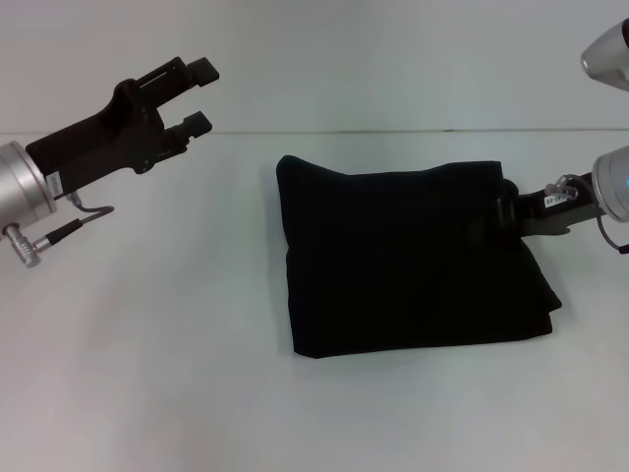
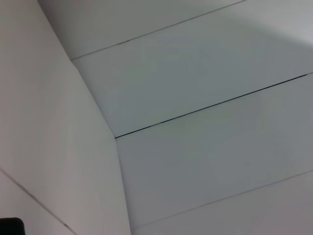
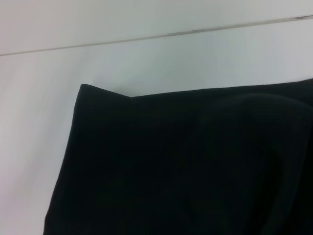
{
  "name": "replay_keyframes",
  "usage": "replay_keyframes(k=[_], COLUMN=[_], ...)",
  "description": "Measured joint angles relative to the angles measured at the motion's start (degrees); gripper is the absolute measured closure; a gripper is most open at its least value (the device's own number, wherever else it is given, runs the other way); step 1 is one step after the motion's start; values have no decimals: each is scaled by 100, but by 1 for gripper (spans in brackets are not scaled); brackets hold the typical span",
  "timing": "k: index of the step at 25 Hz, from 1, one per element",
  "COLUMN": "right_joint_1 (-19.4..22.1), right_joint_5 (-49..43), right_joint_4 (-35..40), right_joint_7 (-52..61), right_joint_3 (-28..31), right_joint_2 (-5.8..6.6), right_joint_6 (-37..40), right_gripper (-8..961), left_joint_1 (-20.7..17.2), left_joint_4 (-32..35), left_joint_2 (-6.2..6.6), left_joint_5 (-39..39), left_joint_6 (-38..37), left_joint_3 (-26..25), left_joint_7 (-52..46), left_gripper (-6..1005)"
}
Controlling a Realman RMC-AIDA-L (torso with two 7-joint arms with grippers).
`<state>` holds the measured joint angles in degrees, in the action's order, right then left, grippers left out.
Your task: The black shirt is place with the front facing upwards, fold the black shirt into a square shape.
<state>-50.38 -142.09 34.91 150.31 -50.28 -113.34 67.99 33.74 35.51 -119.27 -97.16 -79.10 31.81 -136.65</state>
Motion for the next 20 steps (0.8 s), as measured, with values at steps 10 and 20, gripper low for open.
replay_keyframes(k=[10,20], right_joint_1=[14,54], right_joint_5=[-42,-734], right_joint_4=[-299,-247], right_joint_7=[-20,450], right_joint_3=[-9,88], right_joint_2=[116,234], right_joint_6=[-153,-371], right_gripper=[811,634], left_joint_1=[-6,-51], left_joint_4=[0,-20], left_joint_2=[-14,-23], left_joint_5=[-1,-5], left_joint_6=[14,-17], left_joint_3=[1,1], left_joint_7=[19,77], left_gripper=[156,156])
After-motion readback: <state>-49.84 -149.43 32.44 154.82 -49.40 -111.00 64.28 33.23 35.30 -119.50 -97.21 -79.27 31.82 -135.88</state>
